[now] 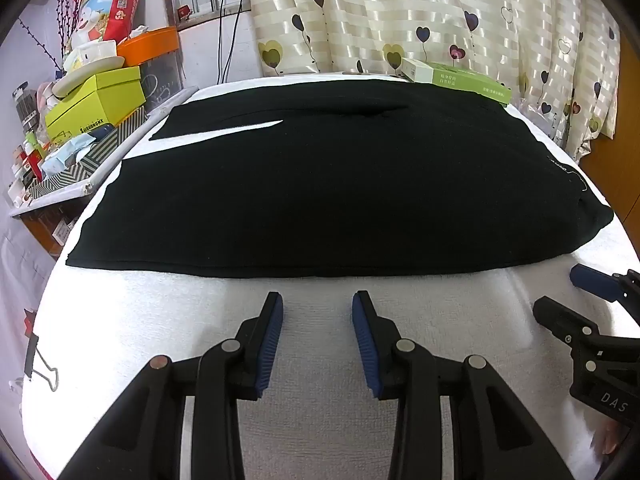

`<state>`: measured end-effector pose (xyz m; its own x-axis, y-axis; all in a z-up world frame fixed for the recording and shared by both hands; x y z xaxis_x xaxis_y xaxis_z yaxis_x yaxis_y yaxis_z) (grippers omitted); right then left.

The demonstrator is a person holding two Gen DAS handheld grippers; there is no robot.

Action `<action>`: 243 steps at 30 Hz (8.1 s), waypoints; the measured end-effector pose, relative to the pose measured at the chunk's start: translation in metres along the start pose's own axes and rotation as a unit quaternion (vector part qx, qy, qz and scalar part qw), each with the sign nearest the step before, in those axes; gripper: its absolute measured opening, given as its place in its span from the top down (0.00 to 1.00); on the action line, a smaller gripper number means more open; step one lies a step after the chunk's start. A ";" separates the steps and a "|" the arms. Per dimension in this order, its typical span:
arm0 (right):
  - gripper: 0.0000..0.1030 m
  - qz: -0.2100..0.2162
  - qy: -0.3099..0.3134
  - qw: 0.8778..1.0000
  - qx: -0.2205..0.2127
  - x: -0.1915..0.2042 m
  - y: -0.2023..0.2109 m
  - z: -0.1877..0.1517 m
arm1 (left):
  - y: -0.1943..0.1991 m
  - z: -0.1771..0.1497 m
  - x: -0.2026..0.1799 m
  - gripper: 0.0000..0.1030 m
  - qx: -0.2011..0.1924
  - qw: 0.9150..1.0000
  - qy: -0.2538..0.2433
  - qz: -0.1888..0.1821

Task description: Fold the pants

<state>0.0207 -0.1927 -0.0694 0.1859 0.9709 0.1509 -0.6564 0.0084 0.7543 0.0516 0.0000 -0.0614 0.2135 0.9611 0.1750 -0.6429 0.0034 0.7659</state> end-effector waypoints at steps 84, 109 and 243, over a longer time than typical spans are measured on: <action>0.36 0.000 0.000 1.000 0.000 0.000 0.000 0.000 | 0.000 0.000 -0.001 0.62 0.000 1.000 -0.002 0.003; 0.36 -0.001 0.001 1.000 0.000 0.000 0.000 0.000 | 0.000 0.000 -0.001 0.62 0.000 1.000 -0.002 0.003; 0.92 0.107 0.259 0.959 -0.040 0.040 -0.118 0.290 | -0.149 0.228 0.134 0.48 -0.042 0.997 0.011 -0.067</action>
<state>0.3174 -0.2245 0.0324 -0.3339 0.9410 -0.0555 -0.6964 -0.2066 0.6872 0.3442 0.0652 -0.0111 0.2867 0.9561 0.0604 -0.6688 0.1547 0.7272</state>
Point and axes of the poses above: each gripper's, at about its wrist camera, not at the fingertips, and y roughly against the way its jaws point, x to its left, z to its top, the point moved 8 cm from there along -y, roughly the way its jaws point, and after that the axes turned 12 degrees about -y, right-handed, at the moved point
